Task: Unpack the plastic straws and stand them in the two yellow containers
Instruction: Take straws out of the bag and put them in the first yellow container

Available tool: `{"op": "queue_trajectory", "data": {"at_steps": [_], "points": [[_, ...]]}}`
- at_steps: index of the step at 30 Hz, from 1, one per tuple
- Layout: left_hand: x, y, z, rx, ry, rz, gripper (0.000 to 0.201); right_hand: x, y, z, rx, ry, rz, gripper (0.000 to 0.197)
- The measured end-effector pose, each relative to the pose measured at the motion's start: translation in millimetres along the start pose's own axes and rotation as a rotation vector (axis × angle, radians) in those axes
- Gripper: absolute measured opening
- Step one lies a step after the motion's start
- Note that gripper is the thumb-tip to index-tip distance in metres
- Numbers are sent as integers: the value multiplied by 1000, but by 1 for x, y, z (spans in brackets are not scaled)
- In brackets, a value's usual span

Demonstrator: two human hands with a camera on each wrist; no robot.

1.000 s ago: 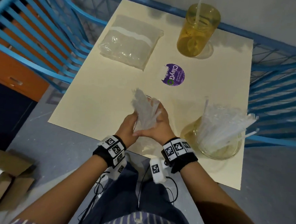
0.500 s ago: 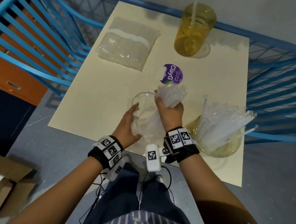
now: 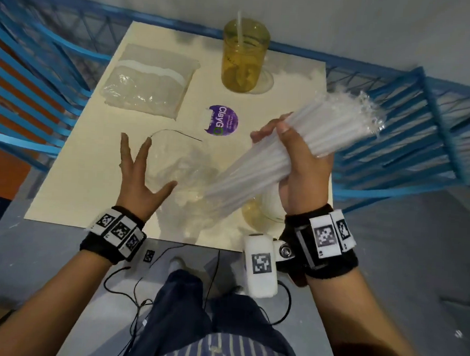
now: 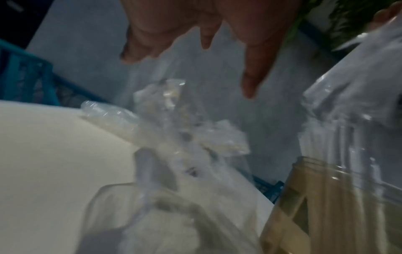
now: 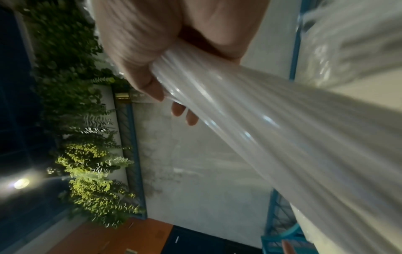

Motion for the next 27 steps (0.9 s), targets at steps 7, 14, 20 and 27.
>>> {"op": "queue_trajectory", "data": {"at_steps": [7, 14, 20, 27], "points": [[-41, -95, -79, -247, 174, -112, 76, -16, 36, 105, -84, -227, 8, 16], [-42, -133, -170, -362, 413, 51, 131, -6, 99, 128, -309, -285, 234, 16], [-37, -133, -182, -465, 352, 75, 115, 20, 45, 115, -300, -183, 147, 4], [-43, -129, -184, -423, 372, 107, 115, 5, -67, 155, -592, -126, -178, 31]]}}
Point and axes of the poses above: each hand's wrist, its own x-axis towards the middle knuckle, its own z-axis out of the back of the hand, y = z × x, the point moved 9 cm from there along x, towards the middle knuckle, and after that the axes turned 10 degrees about x, right-handed, at the moved point
